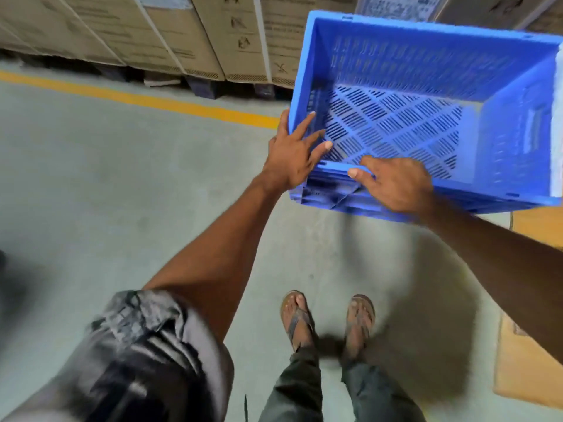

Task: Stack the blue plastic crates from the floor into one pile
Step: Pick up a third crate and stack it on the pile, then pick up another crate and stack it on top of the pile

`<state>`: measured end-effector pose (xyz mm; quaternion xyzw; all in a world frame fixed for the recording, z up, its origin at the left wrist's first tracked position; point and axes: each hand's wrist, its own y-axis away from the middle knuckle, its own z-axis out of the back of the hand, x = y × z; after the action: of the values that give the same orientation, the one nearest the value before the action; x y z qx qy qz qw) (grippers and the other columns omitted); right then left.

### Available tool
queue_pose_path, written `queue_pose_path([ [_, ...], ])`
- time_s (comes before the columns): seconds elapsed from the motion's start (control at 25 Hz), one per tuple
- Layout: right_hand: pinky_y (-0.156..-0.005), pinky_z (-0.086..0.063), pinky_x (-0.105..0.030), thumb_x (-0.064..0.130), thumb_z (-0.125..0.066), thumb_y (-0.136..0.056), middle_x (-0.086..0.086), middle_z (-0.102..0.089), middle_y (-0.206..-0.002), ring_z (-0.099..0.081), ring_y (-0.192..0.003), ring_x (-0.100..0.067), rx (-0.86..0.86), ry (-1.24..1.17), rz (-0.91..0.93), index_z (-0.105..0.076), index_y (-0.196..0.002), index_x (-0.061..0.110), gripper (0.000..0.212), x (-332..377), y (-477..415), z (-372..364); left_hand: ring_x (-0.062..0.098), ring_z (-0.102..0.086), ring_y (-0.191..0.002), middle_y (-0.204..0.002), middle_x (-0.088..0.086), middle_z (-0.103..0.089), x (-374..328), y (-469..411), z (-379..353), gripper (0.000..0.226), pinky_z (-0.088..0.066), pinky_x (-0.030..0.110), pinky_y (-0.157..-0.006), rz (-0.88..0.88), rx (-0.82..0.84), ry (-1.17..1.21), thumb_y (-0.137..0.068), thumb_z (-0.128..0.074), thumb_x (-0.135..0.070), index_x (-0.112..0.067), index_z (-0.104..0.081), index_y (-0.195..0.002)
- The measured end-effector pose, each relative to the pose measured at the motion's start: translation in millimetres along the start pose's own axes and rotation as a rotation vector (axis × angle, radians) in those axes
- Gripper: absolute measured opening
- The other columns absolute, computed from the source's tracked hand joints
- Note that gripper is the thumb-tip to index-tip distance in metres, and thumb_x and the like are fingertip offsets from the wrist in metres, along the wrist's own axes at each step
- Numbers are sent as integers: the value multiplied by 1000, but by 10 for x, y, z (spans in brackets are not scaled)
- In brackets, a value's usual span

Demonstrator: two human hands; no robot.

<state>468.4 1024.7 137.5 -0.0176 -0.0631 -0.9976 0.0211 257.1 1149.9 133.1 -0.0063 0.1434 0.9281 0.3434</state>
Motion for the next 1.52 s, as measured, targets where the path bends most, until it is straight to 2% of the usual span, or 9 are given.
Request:
queue_pose_path([
  [0.08,-59,-35,-38,73,-20,-92,-11,-68,-81,-65,-75,-36,48,-126,-31,-42,-90,25,52,11,-6,50,26,1,-153,-165,-6,-16,28,60,100,66,-8,51,-122,-1,47,134,-100,-9,-61,-31,-29,-155],
  [0.2,-80,-39,-45,69,-26,-94,-10,-67,-103,-59,-100,-34,193,-156,-83,-54,-101,28,50,28,55,249,29,1,-152,-166,-8,-13,-7,319,224,56,-12,56,-118,85,31,439,-104,-33,-52,-30,-26,-156],
  [0.28,-92,-37,-46,53,-43,-96,-8,-65,-117,-53,-112,-32,22,-173,-182,-59,-117,24,39,53,334,366,27,-11,-151,-164,-6,-21,-176,618,224,52,-15,51,-116,62,-128,397,-104,-41,-45,-29,-33,-153],
  [0.4,-89,-42,-44,27,-57,-90,-7,-69,-107,-56,-105,-33,-311,-345,-350,-62,-112,20,24,141,1116,432,19,-45,-133,-149,-1,-48,-543,1275,93,48,-37,39,-109,86,-325,650,-97,-57,-20,-22,-47,-145],
  [0.52,-85,-46,-41,16,-60,-87,-5,-71,-102,-60,-101,-32,-356,-489,-504,-64,-108,18,22,245,2127,496,21,-57,-122,-136,0,-61,-1134,1928,94,44,-45,39,-102,181,-298,769,-94,-60,-15,-18,-54,-138],
  [0.8,-82,-49,-37,15,-61,-84,4,-71,-104,-61,-101,-27,-373,-559,-681,-61,-111,22,28,572,4251,683,24,-60,-115,-126,-5,-67,-2680,3163,80,39,-45,39,-100,-41,-144,559,-91,-63,-26,-21,-59,-130],
  [1.04,-82,-51,-38,18,-60,-87,5,-70,-107,-61,-103,-26,-422,-615,-918,-59,-115,24,28,1010,5676,493,22,-59,-115,-124,-7,-66,-3479,4034,-256,38,-44,38,-99,-229,-70,496,-92,-62,-27,-24,-58,-129],
  [1.36,-81,-54,-42,11,-61,-84,1,-72,-102,-66,-97,-28,-452,-742,-1262,-61,-111,19,28,1650,7959,-276,23,-57,-115,-126,-6,-64,-4975,5480,-1140,51,-44,42,-98,-537,207,438,-92,-64,-25,-24,-48,-141],
  [1.52,-78,-52,-38,16,-59,-85,-4,-70,-102,-62,-97,-31,-373,-631,-1463,-62,-108,20,24,1807,9296,-906,20,-58,-115,-125,-7,-63,-5911,6211,-1845,53,-44,37,-96,-707,379,353,-91,-67,-34,-26,-49,-140],
])
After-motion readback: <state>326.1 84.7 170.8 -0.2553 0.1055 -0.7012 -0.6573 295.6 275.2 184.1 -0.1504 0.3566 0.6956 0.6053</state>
